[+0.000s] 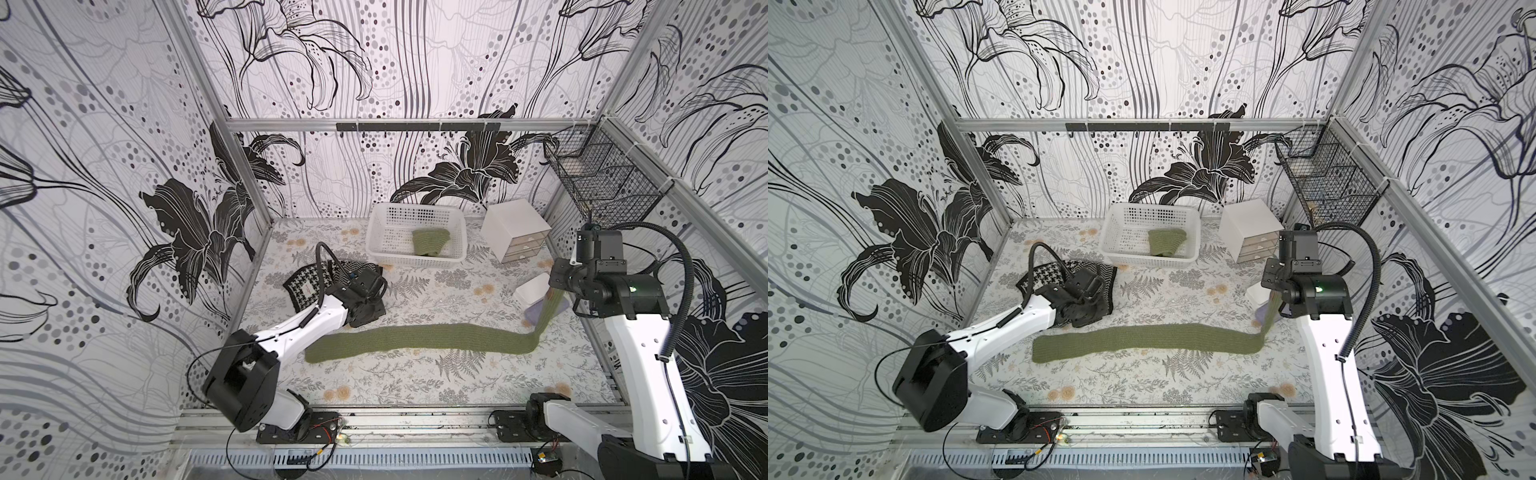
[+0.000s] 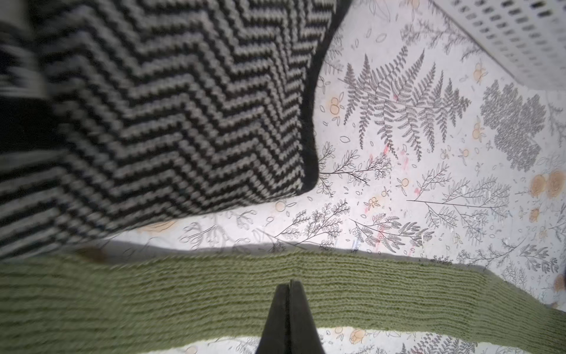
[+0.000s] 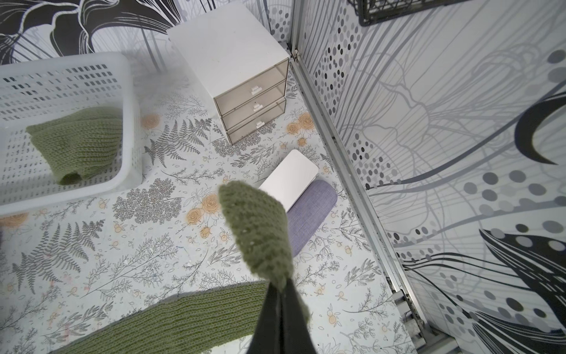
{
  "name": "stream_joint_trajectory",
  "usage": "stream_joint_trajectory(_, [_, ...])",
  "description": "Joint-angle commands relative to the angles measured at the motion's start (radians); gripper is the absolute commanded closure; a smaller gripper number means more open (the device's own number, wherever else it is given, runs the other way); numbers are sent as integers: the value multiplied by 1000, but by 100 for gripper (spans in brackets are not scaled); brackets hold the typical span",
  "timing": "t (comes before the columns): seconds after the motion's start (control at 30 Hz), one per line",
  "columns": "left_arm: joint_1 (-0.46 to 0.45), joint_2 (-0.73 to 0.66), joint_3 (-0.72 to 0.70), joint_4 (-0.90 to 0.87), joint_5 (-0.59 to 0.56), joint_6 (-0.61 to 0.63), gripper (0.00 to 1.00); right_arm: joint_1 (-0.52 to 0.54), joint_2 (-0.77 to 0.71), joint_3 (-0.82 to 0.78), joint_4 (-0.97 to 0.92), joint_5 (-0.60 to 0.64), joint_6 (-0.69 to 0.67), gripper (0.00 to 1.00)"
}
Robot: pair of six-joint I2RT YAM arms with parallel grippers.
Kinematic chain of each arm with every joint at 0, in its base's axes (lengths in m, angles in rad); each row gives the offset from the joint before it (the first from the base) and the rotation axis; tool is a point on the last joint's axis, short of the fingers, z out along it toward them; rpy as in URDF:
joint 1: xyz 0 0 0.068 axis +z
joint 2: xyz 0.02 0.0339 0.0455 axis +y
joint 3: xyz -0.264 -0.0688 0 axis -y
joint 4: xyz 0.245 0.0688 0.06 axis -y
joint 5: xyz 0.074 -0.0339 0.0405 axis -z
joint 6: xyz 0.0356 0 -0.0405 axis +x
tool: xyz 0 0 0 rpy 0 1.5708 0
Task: Roll up the scarf and place it into the basket
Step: Fold the scarf at the center of the board.
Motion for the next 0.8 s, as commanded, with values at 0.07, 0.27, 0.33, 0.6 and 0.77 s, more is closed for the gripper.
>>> stream_joint_trajectory(0.07, [-38, 140, 21, 108, 159, 76, 100, 5, -8, 152, -94, 401, 13, 100])
stream_joint_trajectory(0.27, [-167, 394, 258, 104, 237, 139, 100, 5, 14, 315, -132, 682, -54, 100])
stream_joint_trajectory(0.33, [-202, 461, 309, 137, 284, 125, 100, 5, 30, 377, -130, 703, -84, 100])
stream_joint_trajectory(0.6, [-275, 512, 384, 308, 398, 80, 100, 5, 87, 419, -179, 546, -93, 100])
stream_joint_trajectory(0.77, [-96, 242, 219, 329, 301, 113, 100, 5, 36, 254, -116, -167, -83, 100])
